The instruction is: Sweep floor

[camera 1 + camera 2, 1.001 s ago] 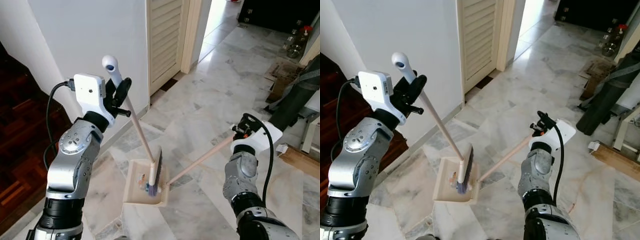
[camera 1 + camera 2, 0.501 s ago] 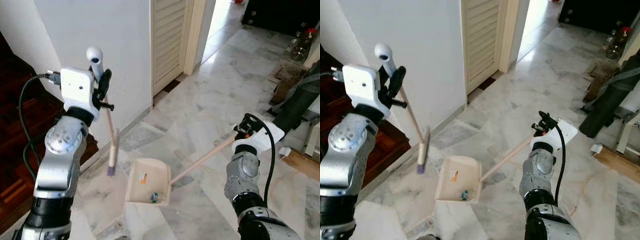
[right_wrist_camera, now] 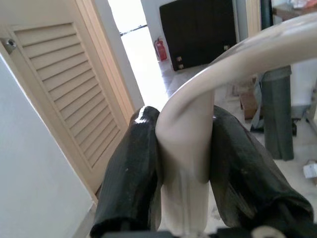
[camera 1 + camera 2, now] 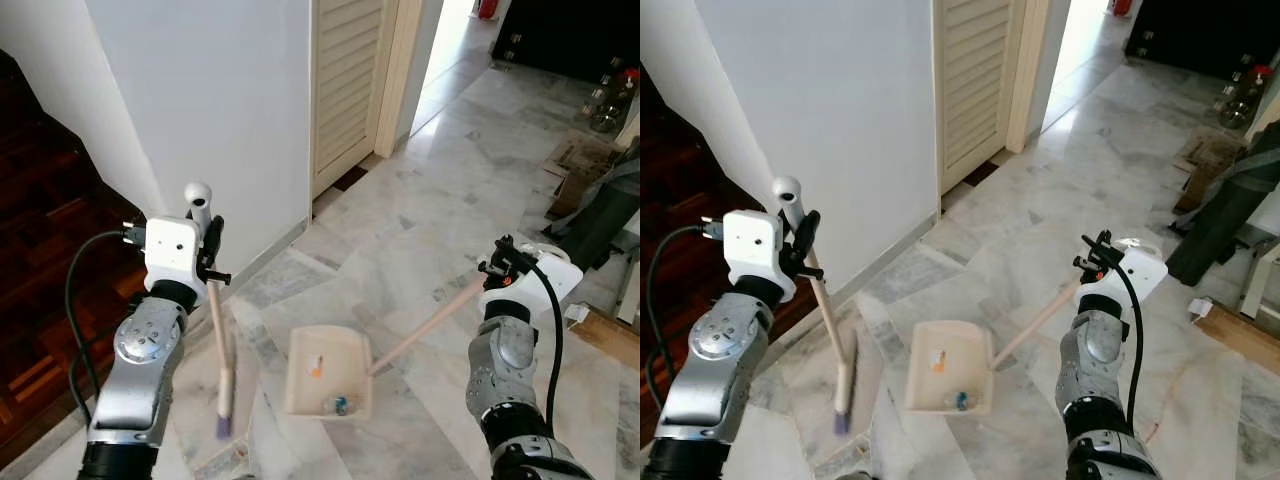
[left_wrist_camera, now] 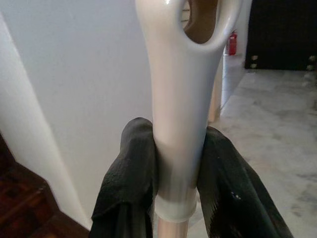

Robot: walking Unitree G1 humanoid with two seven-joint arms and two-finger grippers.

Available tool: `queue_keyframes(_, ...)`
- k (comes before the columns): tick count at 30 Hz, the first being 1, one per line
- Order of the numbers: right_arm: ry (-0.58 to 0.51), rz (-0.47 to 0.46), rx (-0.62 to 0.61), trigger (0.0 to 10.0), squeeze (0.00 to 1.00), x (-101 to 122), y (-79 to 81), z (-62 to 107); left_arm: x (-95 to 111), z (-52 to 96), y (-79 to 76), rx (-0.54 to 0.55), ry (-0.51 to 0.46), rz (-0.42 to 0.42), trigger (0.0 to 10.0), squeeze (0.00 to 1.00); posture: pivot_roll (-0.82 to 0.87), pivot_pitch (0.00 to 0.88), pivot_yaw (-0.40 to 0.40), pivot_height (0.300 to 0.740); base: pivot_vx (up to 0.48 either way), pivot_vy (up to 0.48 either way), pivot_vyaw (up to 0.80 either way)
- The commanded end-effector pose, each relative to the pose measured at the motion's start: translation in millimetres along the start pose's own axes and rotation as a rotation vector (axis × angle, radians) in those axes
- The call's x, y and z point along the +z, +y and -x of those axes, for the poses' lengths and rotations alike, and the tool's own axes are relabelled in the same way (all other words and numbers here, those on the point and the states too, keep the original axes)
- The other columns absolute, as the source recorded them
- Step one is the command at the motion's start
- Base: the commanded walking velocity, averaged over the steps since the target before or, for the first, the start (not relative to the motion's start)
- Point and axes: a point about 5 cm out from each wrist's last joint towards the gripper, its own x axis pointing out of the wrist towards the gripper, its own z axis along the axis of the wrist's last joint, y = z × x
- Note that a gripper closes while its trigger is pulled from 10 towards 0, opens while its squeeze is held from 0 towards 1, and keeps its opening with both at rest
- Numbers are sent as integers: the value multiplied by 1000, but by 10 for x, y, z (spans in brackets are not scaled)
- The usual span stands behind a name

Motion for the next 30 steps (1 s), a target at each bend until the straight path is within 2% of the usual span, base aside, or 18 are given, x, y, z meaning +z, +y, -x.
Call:
queue_keyframes(1,-80,-11,16,10000,0,165,39,-60,109,-43,3,17,-85,-9,10000,0,86,0,-18,740,0,0,0)
queue_keyframes(7,-66,-6,23,10000,0,170,40,-48,85,-74,-24,35,-91,15,10000,0,82,0,-22,740,0,0,0)
queue_keyframes(27,-48,10,28,10000,0,188,78,-44,56,-106,-47,56,-100,33,10000,0,83,0,-24,740,0,0,-800)
queue_keyframes(30,-44,12,32,10000,0,188,97,-38,58,-112,-42,57,-101,31,10000,0,87,0,-24,740,0,337,-800)
